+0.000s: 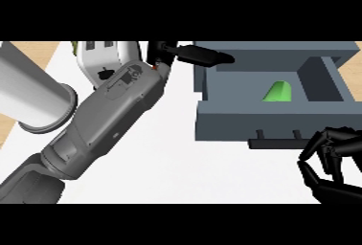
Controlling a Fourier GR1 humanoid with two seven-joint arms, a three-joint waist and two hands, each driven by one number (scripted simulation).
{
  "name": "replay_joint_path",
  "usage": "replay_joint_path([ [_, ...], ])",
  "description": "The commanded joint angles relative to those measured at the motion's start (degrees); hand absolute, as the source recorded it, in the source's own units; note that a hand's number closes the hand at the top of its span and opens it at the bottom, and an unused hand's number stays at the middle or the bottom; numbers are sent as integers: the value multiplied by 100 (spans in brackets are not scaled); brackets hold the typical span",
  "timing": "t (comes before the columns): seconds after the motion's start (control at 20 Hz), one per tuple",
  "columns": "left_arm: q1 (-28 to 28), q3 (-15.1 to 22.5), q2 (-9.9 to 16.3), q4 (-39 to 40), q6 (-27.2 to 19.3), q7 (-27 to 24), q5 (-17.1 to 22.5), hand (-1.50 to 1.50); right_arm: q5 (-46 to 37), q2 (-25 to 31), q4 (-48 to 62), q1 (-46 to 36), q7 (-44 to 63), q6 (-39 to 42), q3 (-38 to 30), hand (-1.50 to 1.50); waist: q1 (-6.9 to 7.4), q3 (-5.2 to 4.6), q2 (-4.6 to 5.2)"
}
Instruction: Pick up the cup, place it into the drawer and close the drawer
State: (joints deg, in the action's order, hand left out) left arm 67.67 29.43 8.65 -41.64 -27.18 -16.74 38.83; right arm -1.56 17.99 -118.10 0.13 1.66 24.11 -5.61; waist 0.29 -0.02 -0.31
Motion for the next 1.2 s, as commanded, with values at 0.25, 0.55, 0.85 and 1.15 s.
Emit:
replay_joint_path([
  [0.25, -1459, -98, 826, -1869, -133, 349, -157, -150, -1707, -219, 653, -303, -137, -606, 629, 150, 174, 0, -16],
  [0.55, -2070, -392, 1292, -2478, 238, 403, -7, -150, -3137, -123, 1781, -1093, -413, -964, 1360, 150, 226, -2, 21],
  [0.85, -2826, -671, 1889, -3156, 610, 420, 103, -150, -4477, -124, 3117, -1457, -779, -1617, 1936, 150, 241, 2, 31],
  [1.15, -3419, -964, 2245, -3644, 863, 550, 185, -150, -5133, -420, 5347, -2489, -1404, -2484, 1898, 150, 234, 8, 61],
])
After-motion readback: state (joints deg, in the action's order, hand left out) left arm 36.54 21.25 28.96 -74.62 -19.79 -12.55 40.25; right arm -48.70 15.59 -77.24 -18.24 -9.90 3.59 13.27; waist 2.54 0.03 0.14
